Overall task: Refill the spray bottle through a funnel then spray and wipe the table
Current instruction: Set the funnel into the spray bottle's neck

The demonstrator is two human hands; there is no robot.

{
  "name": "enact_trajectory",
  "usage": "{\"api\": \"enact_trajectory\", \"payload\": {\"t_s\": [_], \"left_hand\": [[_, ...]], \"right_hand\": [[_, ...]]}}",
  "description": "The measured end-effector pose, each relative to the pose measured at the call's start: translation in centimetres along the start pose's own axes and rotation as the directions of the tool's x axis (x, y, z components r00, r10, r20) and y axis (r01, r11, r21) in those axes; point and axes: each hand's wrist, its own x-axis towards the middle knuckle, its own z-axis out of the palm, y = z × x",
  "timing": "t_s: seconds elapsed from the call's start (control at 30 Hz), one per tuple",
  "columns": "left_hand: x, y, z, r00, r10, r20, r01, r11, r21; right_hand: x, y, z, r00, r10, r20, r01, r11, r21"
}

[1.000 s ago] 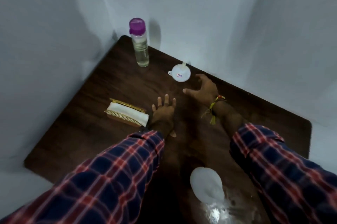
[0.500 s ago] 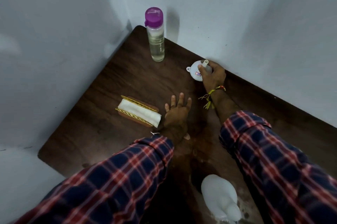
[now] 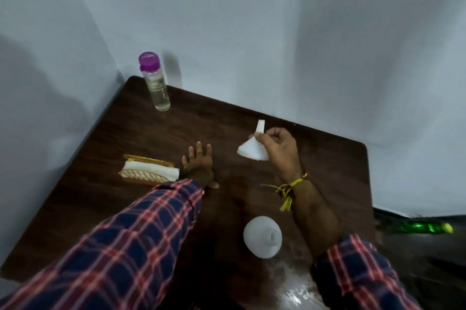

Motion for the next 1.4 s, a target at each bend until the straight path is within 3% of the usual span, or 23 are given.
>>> {"api": "enact_trajectory", "payload": {"t_s": [0.1, 0.2, 0.27, 0.37, 0.5, 0.63, 0.9, 1.0, 1.2, 1.4], "left_hand": [[-2.8, 1.8, 0.9, 0.985, 0.058, -0.163, -0.062, 0.998, -0.017], [-6.2, 3.0, 2.3, 0.949, 0.158, -0.273, -0.214, 0.959, -0.188], [-8.2, 3.0, 3.1, 0.93, 0.182, -0.321, -0.283, 0.91, -0.304], [-10.8, 2.2, 3.8, 0.896, 0.24, -0.373, -0.371, 0.867, -0.333], [-13.3, 1.0, 4.5, 0.881, 0.423, -0.211, -0.471, 0.828, -0.305], [-15.5, 1.7, 5.9, 0.844, 0.536, 0.031, -0.482, 0.782, -0.394], [-16.8, 4.5, 7.6, 0.85, 0.527, -0.015, -0.49, 0.779, -0.39], [-16.6, 4.7, 7.7, 0.856, 0.515, -0.049, -0.491, 0.778, -0.391], [-16.4, 5.9, 8.1, 0.868, 0.49, -0.082, -0.482, 0.79, -0.378], [-16.5, 6.1, 8.8, 0.872, 0.461, -0.164, -0.489, 0.806, -0.333]], "right_hand": [[-3.6, 0.5, -2.0, 0.999, -0.006, -0.047, 0.009, 0.999, 0.051], [-6.6, 0.7, -3.7, 0.998, 0.043, -0.034, -0.038, 0.99, 0.134], [-8.4, 0.3, -4.9, 0.988, 0.156, 0.001, -0.15, 0.95, 0.275], [-11.1, 0.0, -7.5, 0.932, 0.327, 0.157, -0.36, 0.789, 0.498], [-14.4, 0.7, -10.5, 0.899, 0.308, 0.312, -0.438, 0.676, 0.593], [-16.6, 2.1, -11.6, 0.918, 0.257, 0.303, -0.395, 0.663, 0.636], [-19.2, 4.3, -12.0, 0.91, 0.148, 0.387, -0.39, 0.624, 0.678], [-20.1, 5.1, -12.3, 0.95, 0.12, 0.287, -0.278, 0.742, 0.61], [-20.3, 5.9, -12.0, 0.97, 0.242, -0.015, -0.22, 0.904, 0.367], [-19.4, 5.9, -12.2, 0.981, 0.161, -0.104, -0.163, 0.987, -0.011]]}}
